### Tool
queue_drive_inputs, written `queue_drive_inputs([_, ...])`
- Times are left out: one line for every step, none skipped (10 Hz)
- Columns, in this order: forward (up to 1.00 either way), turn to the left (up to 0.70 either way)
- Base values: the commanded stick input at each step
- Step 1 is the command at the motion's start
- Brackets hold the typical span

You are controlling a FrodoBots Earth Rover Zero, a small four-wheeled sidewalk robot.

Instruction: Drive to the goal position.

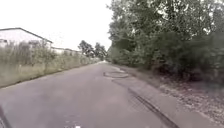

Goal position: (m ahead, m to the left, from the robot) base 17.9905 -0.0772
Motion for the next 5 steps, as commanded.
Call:
queue_drive_inputs([1.00, 0.00])
queue_drive_inputs([1.00, 0.00])
queue_drive_inputs([1.00, 0.00])
queue_drive_inputs([1.00, 0.00])
queue_drive_inputs([1.00, 0.00])
